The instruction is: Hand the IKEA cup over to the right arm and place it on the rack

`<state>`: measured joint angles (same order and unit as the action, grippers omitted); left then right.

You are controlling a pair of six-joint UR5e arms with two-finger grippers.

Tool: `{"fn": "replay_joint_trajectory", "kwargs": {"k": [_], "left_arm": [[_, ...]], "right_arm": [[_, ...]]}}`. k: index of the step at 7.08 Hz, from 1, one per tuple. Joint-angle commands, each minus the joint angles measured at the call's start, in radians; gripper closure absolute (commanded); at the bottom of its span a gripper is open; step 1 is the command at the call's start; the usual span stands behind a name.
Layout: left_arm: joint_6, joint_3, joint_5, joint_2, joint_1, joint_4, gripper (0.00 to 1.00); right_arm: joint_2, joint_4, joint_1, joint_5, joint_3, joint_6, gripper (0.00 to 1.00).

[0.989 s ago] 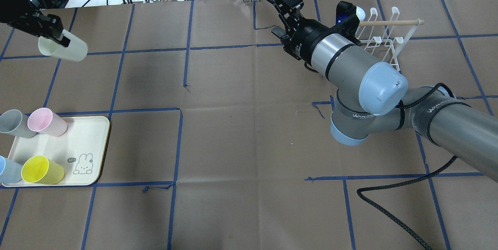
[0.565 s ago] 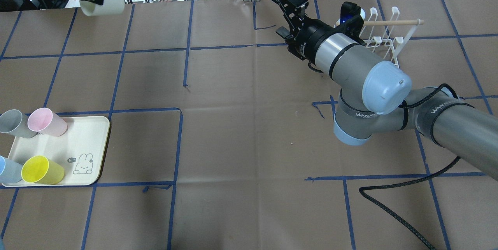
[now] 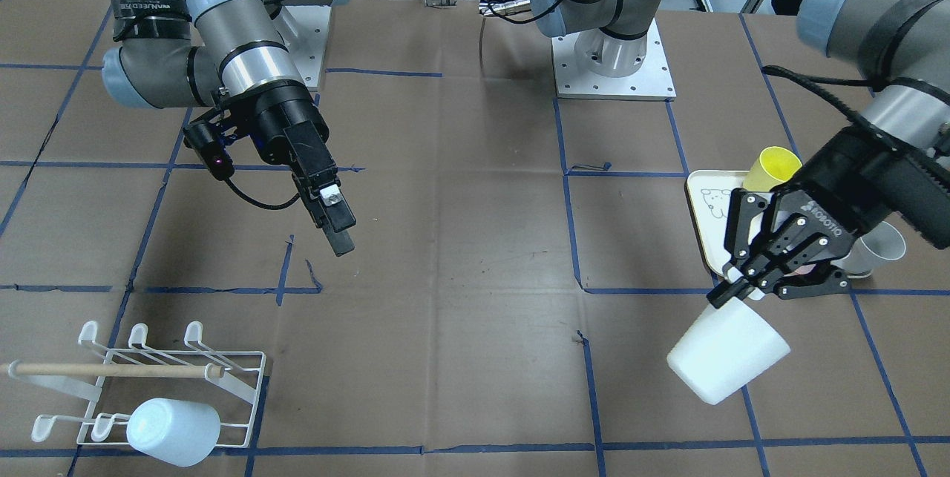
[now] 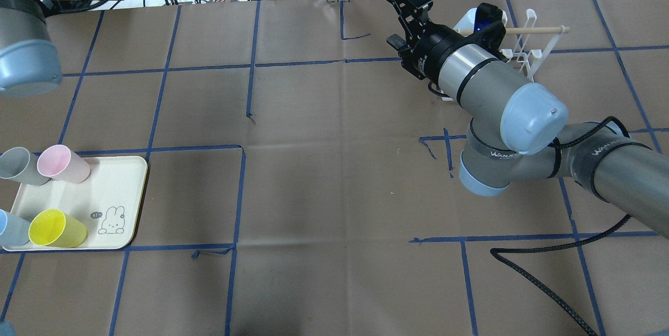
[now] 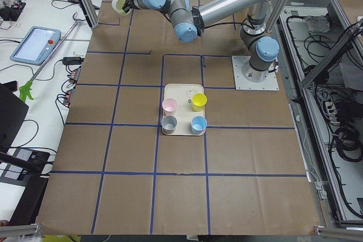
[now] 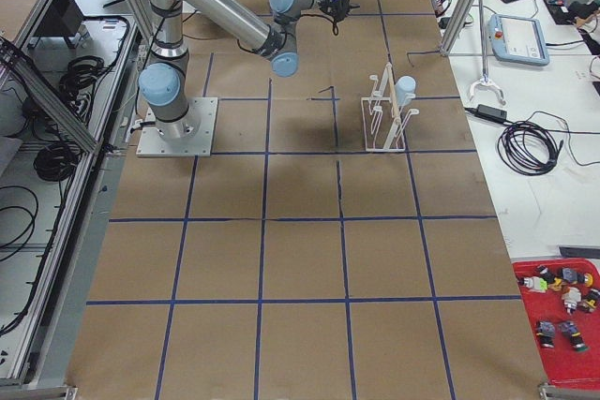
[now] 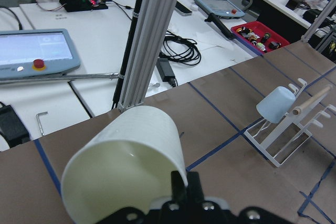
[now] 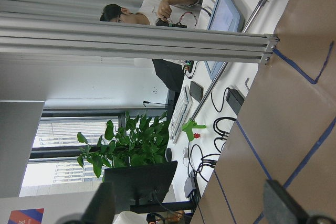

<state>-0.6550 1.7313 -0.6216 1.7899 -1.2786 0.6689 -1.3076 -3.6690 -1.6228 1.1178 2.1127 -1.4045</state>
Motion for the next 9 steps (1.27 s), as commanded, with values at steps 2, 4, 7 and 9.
{"fn": "replay_joint_trajectory", "kwargs": {"k": [2,4,7,9], "left_arm": [[0.008,0.083,0.162,0.109,-0.123,-0.32,1.0],[0.035,0.088,0.194,0.182,-0.174,-0.495,1.0],[0.058,0.129,0.194,0.18,-0.231,-0.582,1.0],[0.124,0.181,0.194,0.175,-0.237,-0.661,1.0]], "right_arm": [[0.001,0.001,0.001,-0.006,0.004,-0.002,0.0],[0.001,0.003,0.004,-0.007,0.004,-0.002,0.0],[0.004,0.012,0.001,-0.001,0.001,-0.004,0.0],[0.011,0.012,-0.002,-0.006,-0.004,-0.161,0.0]]}}
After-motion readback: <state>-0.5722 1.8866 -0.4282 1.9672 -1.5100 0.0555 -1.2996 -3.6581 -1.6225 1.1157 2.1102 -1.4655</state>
